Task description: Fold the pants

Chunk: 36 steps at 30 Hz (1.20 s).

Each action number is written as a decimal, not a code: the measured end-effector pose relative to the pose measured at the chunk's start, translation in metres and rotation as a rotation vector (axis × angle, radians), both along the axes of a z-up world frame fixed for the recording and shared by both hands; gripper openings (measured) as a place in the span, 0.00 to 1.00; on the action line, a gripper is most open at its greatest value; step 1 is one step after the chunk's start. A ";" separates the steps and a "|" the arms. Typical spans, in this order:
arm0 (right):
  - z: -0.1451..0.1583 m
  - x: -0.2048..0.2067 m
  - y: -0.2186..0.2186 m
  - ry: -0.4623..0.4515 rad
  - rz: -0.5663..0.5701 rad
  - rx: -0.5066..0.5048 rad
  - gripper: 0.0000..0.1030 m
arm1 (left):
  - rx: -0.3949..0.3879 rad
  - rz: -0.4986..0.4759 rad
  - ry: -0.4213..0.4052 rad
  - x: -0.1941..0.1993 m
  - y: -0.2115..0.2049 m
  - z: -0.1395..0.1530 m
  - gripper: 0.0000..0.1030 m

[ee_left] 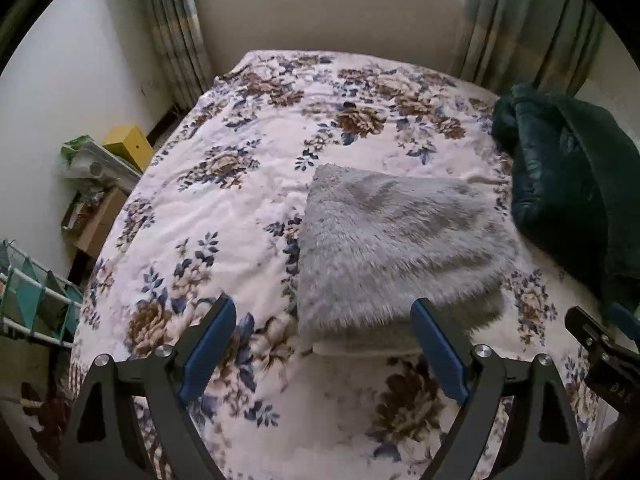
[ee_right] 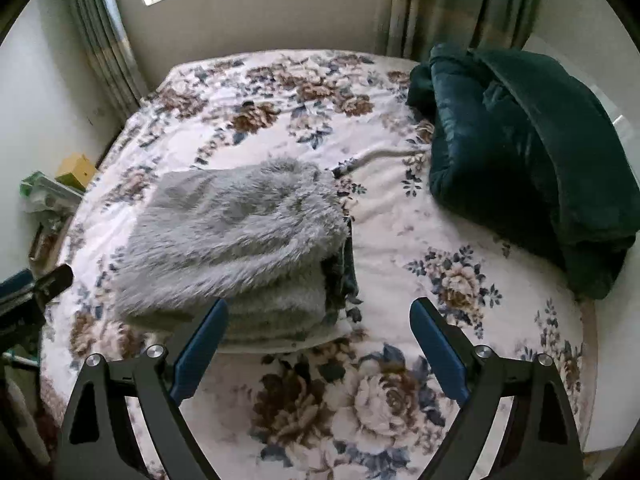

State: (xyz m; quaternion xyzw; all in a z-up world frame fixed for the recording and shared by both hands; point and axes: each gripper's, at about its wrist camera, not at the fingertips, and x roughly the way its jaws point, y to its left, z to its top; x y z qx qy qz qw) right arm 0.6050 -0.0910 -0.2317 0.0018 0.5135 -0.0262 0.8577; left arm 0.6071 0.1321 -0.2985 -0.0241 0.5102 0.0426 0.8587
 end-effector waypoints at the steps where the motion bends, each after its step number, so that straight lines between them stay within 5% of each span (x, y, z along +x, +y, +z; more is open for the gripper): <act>1: 0.008 -0.010 0.000 -0.012 0.005 -0.004 0.91 | 0.001 -0.002 -0.010 -0.011 -0.002 0.008 0.86; 24: 0.239 -0.307 -0.029 -0.309 0.118 0.057 0.91 | 0.016 0.030 -0.284 -0.264 -0.052 0.188 0.86; 36: 0.307 -0.402 -0.017 -0.382 0.160 0.101 0.91 | 0.062 0.006 -0.356 -0.329 -0.053 0.233 0.86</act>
